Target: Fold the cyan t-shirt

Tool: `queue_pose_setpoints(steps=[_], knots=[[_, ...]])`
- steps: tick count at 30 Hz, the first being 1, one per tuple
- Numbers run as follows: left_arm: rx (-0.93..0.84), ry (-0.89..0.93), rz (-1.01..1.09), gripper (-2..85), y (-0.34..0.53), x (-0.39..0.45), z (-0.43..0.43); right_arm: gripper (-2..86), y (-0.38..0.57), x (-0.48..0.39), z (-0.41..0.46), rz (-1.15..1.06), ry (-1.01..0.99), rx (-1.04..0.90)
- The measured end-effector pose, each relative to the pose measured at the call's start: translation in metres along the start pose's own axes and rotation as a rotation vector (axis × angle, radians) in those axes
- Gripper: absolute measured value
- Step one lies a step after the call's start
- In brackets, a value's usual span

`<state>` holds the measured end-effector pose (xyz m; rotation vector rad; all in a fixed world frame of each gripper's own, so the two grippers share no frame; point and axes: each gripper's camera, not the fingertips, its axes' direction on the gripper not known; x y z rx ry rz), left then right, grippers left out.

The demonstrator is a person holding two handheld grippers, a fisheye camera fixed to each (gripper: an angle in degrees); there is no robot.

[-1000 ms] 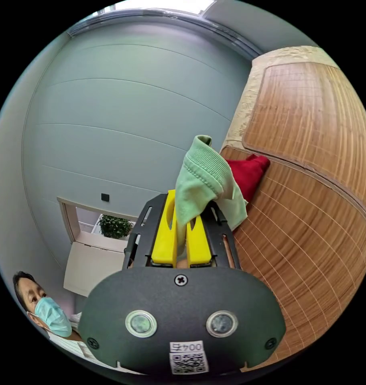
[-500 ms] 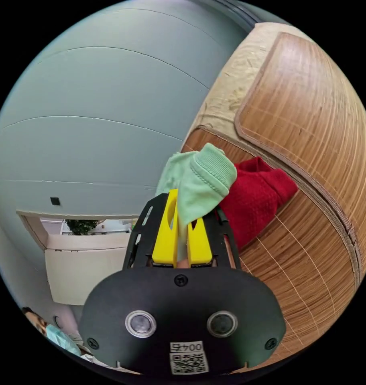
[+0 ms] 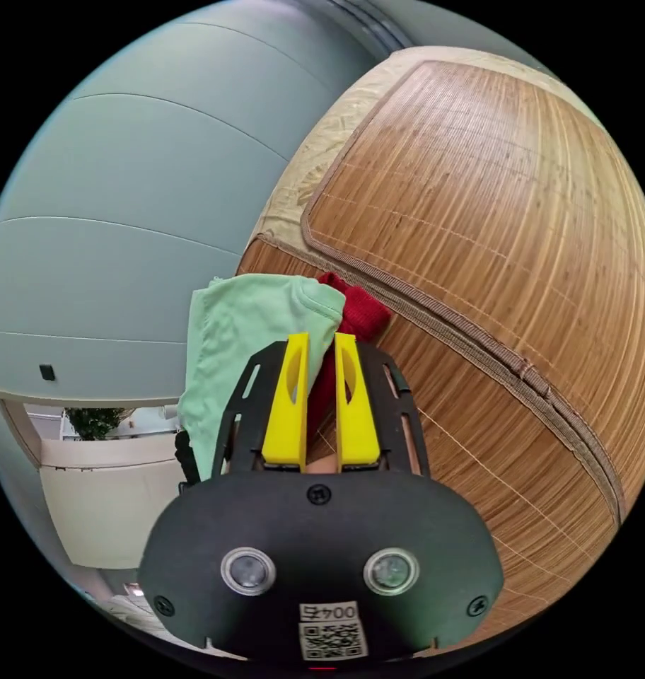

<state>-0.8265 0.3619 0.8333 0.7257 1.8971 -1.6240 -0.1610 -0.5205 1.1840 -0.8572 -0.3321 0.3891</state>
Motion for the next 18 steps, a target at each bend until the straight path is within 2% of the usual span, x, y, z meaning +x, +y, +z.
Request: queue_pose_setpoints(steps=[3, 4, 6, 8, 13, 15, 18], knots=[[0.009, -0.159, 0.204, 1.1, 0.02, 0.048, -0.004, 6.6, 0.053, -0.018, -0.012, -0.21, -0.118, 0.071], [0.041, -0.194, 0.284, 0.8, 0.018, 0.067, -0.005, 6.8, 0.076, -0.027, -0.009, -0.3, -0.219, 0.065], [0.092, -0.273, 0.376, 0.6, 0.0, 0.091, -0.006, 6.5, 0.109, -0.04, 0.002, -0.41, -0.327, 0.044], [0.155, -0.368, 0.378, 0.4, -0.03, 0.102, -0.004, 5.0, 0.14, -0.058, 0.026, -0.537, -0.403, -0.021], [0.305, -0.568, 0.173, 0.3, -0.114, 0.065, 0.008, 3.1, 0.165, -0.071, 0.094, -0.594, -0.316, -0.122], [0.296, -0.575, 0.133, 0.3, -0.128, 0.046, 0.014, 2.2, 0.168, -0.066, 0.129, -0.563, -0.211, -0.186], [0.319, -0.549, 0.136, 0.5, -0.131, 0.027, 0.021, -0.1, 0.183, -0.061, 0.156, -0.619, -0.089, -0.154]])
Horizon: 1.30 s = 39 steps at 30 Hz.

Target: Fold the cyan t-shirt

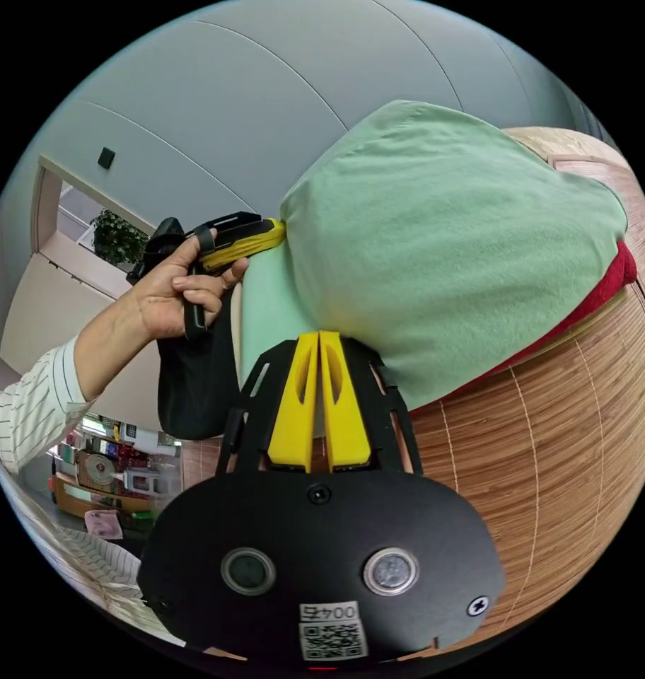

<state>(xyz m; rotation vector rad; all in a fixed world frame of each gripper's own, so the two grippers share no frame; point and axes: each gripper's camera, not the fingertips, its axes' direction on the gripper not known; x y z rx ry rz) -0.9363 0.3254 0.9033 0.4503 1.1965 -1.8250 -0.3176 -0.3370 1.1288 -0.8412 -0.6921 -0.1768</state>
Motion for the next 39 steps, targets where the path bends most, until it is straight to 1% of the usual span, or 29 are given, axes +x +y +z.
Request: queue_pose_setpoints(steps=[1, 3, 4, 5, 6, 7, 8, 9, 10, 11, 12, 13, 14, 15, 17, 18, 20, 21, 23, 24, 25, 29, 31, 35, 39], knots=[[0.008, 0.011, 0.016, 0.5, 0.006, -0.001, 0.001, -0.3, 0.002, 0.0, 0.003, 0.001, 0.014, -0.009], [0.008, 0.06, 0.013, 0.5, 0.017, 0.0, -0.004, -0.4, 0.008, 0.002, -0.001, 0.009, -0.023, -0.019], [0.012, 0.112, 0.018, 0.4, 0.026, 0.003, -0.011, -0.4, 0.016, 0.005, -0.011, 0.015, -0.076, 0.004], [0.023, 0.142, 0.031, 0.3, 0.032, 0.006, -0.016, -0.4, 0.029, 0.009, -0.024, 0.032, -0.12, 0.07], [0.05, 0.187, 0.07, 0.3, 0.046, 0.011, -0.026, -0.4, 0.036, 0.013, -0.028, 0.05, -0.124, 0.09], [0.047, 0.17, 0.1, 0.2, 0.06, 0.014, -0.031, -0.4, 0.048, 0.022, -0.025, 0.087, -0.091, 0.07], [0.03, 0.136, 0.11, 0.2, 0.066, 0.014, -0.03, -0.5, 0.06, 0.033, -0.011, 0.139, -0.025, -0.028], [-0.027, 0.049, 0.098, 0.2, 0.076, 0.009, -0.023, -0.5, 0.068, 0.038, -0.005, 0.15, -0.031, -0.056], [-0.055, 0.018, 0.048, 0.2, 0.086, -0.001, -0.02, -0.6, 0.082, 0.044, -0.009, 0.19, -0.073, -0.026], [-0.031, 0.042, 0.032, 0.2, 0.094, -0.003, -0.023, -0.7, 0.097, 0.043, -0.025, 0.208, -0.114, 0.053], [0.027, 0.121, 0.048, 0.3, 0.109, 0.0, -0.034, -0.7, 0.106, 0.042, -0.036, 0.211, -0.134, 0.1], [0.035, 0.18, 0.113, 0.3, 0.126, 0.013, -0.043, -0.7, 0.126, 0.04, -0.059, 0.219, -0.171, 0.185], [0.024, 0.193, 0.147, 0.4, 0.136, 0.021, -0.047, -0.7, 0.152, 0.038, -0.084, 0.23, -0.188, 0.26], [0.01, 0.205, 0.206, 0.4, 0.161, 0.035, -0.056, -0.7, 0.168, 0.037, -0.097, 0.236, -0.187, 0.295], [-0.024, 0.242, 0.252, 0.5, 0.205, 0.047, -0.068, -0.7, 0.245, 0.039, -0.143, 0.282, -0.153, 0.389], [-0.036, 0.289, 0.258, 0.6, 0.237, 0.049, -0.075, -0.7, 0.267, 0.039, -0.154, 0.298, -0.14, 0.407], [-0.067, 0.341, 0.285, 0.7, 0.287, 0.051, -0.085, -0.7, 0.363, 0.041, -0.192, 0.364, -0.052, 0.447], [-0.081, 0.348, 0.301, 0.8, 0.321, 0.052, -0.09, -0.7, 0.387, 0.04, -0.199, 0.375, -0.02, 0.445], [-0.097, 0.349, 0.318, 0.9, 0.37, 0.052, -0.096, -0.7, 0.482, 0.035, -0.225, 0.425, 0.087, 0.444], [-0.118, 0.347, 0.32, 0.9, 0.401, 0.051, -0.096, -0.7, 0.505, 0.034, -0.23, 0.438, 0.102, 0.444], [-0.136, 0.349, 0.323, 1.0, 0.432, 0.051, -0.094, -0.8, 0.549, 0.032, -0.239, 0.47, 0.128, 0.448], [-0.193, 0.375, 0.342, 0.9, 0.517, 0.055, -0.083, -0.7, 0.679, 0.023, -0.257, 0.545, 0.197, 0.483], [-0.232, 0.405, 0.372, 0.9, 0.569, 0.061, -0.069, -0.7, 0.722, 0.017, -0.26, 0.55, 0.218, 0.502], [-0.3, 0.458, 0.433, 0.8, 0.637, 0.072, -0.045, -0.6, 0.795, 0.002, -0.251, 0.539, 0.294, 0.557], [-0.359, 0.469, 0.636, 0.8, 0.719, 0.095, -0.028, -0.2, 0.834, -0.017, -0.22, 0.513, 0.393, 0.567]])
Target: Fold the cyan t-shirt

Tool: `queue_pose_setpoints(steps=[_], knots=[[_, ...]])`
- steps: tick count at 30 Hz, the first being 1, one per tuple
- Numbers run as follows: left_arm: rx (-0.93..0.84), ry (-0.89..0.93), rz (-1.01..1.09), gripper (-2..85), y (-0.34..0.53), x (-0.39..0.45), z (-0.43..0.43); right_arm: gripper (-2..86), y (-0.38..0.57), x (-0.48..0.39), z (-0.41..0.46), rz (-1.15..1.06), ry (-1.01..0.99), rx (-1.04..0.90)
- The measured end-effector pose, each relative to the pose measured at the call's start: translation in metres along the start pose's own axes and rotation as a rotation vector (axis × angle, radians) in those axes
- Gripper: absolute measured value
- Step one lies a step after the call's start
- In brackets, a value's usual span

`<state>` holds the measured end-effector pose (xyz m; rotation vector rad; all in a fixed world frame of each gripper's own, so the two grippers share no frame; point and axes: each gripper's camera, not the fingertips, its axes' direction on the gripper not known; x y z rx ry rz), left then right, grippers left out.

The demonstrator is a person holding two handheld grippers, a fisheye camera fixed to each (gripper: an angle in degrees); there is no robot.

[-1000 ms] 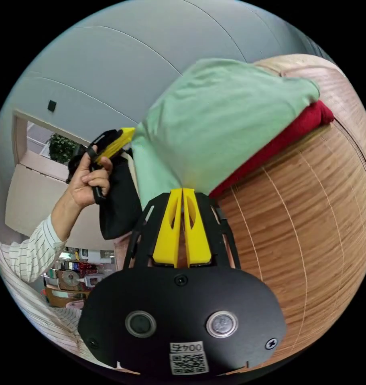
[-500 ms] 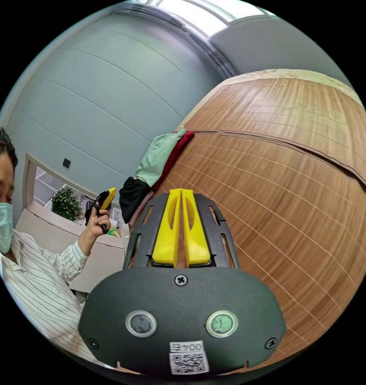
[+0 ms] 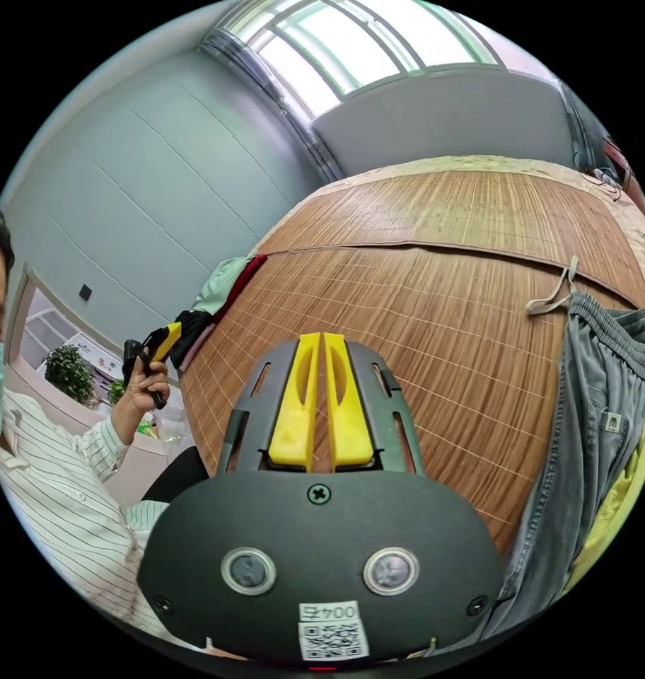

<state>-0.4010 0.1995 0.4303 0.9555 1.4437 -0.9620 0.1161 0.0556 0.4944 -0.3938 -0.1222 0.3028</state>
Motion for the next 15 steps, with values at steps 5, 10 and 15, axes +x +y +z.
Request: queue_pose_setpoints(steps=[5, 10, 15], knots=[[-0.11, -0.106, 0.232, 0.7, 0.078, 0.057, 0.047, -0.4, 0.095, -0.026, 0.017, 0.014, -0.009, 0.049], [-0.169, -0.222, 0.427, 0.7, 0.179, 0.116, 0.057, 0.2, 0.192, -0.063, 0.011, 0.105, 0.036, 0.106], [-0.086, -0.163, 0.495, 0.7, 0.233, 0.154, 0.033, 4.0, 0.263, -0.091, -0.019, 0.111, 0.197, 0.205]])
